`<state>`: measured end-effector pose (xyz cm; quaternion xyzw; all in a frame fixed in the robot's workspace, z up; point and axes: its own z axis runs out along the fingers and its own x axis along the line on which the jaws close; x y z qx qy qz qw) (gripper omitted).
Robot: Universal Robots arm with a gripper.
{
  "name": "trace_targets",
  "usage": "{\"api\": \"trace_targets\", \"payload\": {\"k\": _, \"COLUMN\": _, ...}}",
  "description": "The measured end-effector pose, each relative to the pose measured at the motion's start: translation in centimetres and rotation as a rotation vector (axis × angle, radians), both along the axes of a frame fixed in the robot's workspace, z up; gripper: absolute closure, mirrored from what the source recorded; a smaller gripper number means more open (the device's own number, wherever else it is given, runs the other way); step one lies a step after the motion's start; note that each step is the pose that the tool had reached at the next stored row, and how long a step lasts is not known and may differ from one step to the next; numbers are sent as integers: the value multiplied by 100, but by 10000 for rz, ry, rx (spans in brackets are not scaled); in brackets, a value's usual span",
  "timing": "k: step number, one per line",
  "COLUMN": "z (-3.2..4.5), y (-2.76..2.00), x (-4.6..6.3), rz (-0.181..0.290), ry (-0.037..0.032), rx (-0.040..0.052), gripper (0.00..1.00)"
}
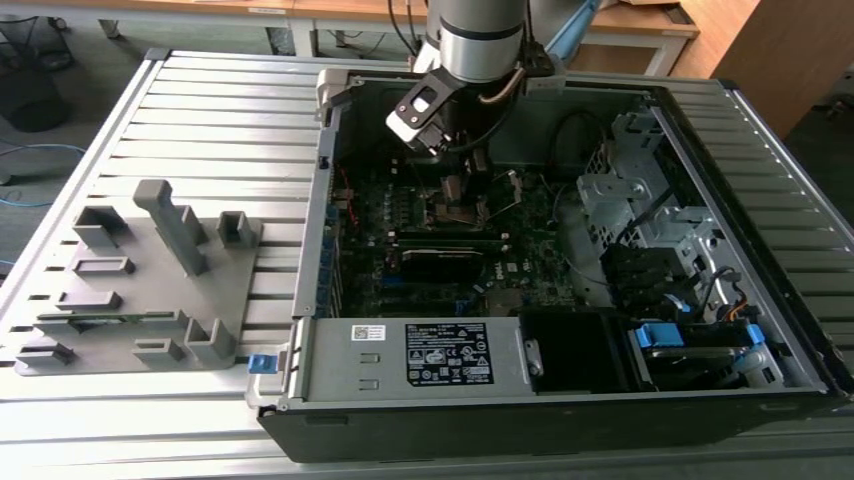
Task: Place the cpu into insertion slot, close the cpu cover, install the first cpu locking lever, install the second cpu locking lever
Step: 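Place the cpu into insertion slot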
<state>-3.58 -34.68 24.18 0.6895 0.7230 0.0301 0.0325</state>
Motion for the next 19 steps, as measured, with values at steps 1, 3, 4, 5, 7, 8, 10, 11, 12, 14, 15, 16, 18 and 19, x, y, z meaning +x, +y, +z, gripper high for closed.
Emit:
{"api": "trace_targets", "payload": {"k": 1, "z": -1, "y": 0, "x": 0, "rz": 0, "ry": 0, "rx": -1, "gripper": 46}}
{"api": "trace_targets", "payload": {"k": 3, "z": -2, "y": 0, "x": 0, "rz": 0, "ry": 0, "rx": -1, "gripper": 46}}
{"api": "trace_targets", "payload": {"k": 4, "z": -3, "y": 0, "x": 0, "rz": 0, "ry": 0, "rx": -1, "gripper": 46}}
{"api": "trace_targets", "payload": {"k": 5, "z": -3, "y": 0, "x": 0, "rz": 0, "ry": 0, "rx": 0, "gripper": 46}}
{"api": "trace_targets", "payload": {"k": 7, "z": -4, "y": 0, "x": 0, "rz": 0, "ry": 0, "rx": 0, "gripper": 46}}
{"api": "trace_targets", "payload": {"k": 8, "z": -5, "y": 0, "x": 0, "rz": 0, "ry": 0, "rx": 0, "gripper": 46}}
{"api": "trace_targets", "payload": {"k": 10, "z": -12, "y": 0, "x": 0, "rz": 0, "ry": -2, "rx": 4, "gripper": 46}}
{"api": "trace_targets", "payload": {"k": 11, "z": -15, "y": 0, "x": 0, "rz": 0, "ry": -1, "rx": 1, "gripper": 46}}
{"api": "trace_targets", "payload": {"k": 12, "z": -18, "y": 0, "x": 0, "rz": 0, "ry": 0, "rx": 1, "gripper": 46}}
{"api": "trace_targets", "payload": {"k": 14, "z": -19, "y": 0, "x": 0, "rz": 0, "ry": 0, "rx": 0, "gripper": 46}}
{"api": "trace_targets", "payload": {"k": 15, "z": -22, "y": 0, "x": 0, "rz": 0, "ry": -1, "rx": 0, "gripper": 46}}
{"api": "trace_targets", "payload": {"k": 16, "z": -24, "y": 0, "x": 0, "rz": -1, "ry": -2, "rx": 2, "gripper": 46}}
{"api": "trace_targets", "payload": {"k": 18, "z": -29, "y": 0, "x": 0, "rz": 0, "ry": -2, "rx": 4, "gripper": 46}}
{"api": "trace_targets", "payload": {"k": 19, "z": -32, "y": 0, "x": 0, "rz": 0, "ry": -2, "rx": 2, "gripper": 46}}
